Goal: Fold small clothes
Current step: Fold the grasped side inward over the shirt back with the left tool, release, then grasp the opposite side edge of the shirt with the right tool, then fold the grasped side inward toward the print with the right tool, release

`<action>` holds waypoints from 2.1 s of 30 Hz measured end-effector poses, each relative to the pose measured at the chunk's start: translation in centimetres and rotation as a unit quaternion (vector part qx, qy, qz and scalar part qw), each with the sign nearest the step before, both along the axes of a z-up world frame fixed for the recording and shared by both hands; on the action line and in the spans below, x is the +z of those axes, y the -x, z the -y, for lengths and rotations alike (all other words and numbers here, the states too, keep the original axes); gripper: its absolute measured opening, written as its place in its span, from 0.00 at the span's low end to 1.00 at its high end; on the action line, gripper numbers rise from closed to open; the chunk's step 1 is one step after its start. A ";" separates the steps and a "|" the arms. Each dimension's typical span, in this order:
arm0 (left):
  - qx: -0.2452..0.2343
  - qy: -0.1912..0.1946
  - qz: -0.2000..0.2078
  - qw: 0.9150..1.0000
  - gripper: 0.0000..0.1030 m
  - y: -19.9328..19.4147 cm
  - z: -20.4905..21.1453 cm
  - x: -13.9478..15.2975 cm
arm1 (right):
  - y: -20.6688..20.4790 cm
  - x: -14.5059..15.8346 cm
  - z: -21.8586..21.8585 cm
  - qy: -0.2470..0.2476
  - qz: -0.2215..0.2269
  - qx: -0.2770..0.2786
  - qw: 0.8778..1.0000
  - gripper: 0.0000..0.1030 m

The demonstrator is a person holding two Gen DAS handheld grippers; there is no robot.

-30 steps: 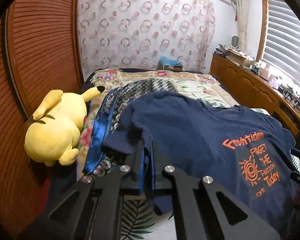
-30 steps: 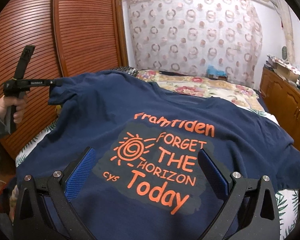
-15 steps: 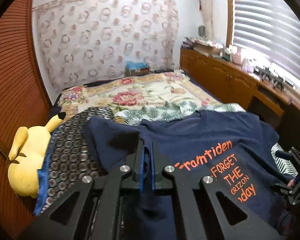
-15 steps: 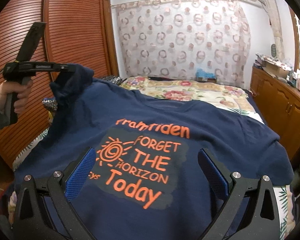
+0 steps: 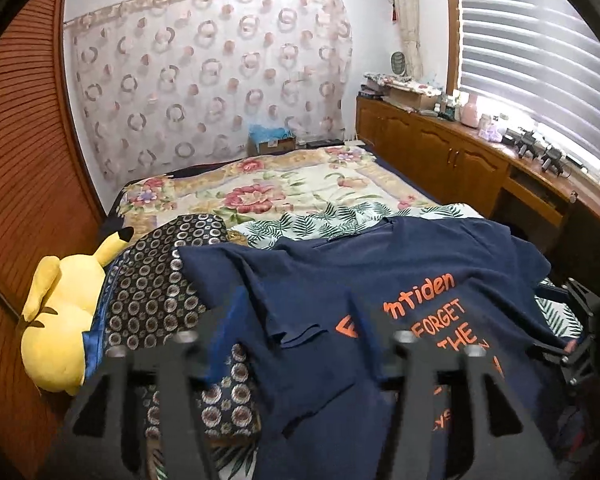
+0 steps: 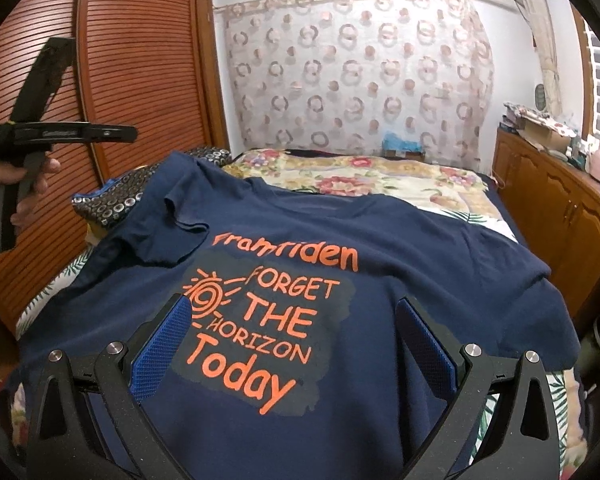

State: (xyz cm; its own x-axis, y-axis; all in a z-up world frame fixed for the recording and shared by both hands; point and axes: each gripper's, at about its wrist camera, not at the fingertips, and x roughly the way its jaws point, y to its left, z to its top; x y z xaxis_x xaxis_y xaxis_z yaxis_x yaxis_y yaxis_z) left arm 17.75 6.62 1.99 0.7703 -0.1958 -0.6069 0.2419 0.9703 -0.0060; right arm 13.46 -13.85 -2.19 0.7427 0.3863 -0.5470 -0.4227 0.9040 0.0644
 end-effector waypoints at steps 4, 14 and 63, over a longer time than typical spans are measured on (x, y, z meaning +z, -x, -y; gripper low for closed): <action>0.009 0.003 -0.001 1.000 0.61 1.1 -1.4 -0.6 | -1.0 0.1 -1.1 0.007 -0.002 0.023 1.000 0.98; 0.032 0.012 0.013 0.999 0.64 3.9 -4.4 -2.7 | -6.1 1.5 -8.9 0.015 0.018 0.123 0.992 0.79; 0.010 0.038 -0.005 0.999 0.71 6.4 0.5 -7.5 | -11.5 1.6 -7.7 0.063 -0.033 0.078 0.994 0.53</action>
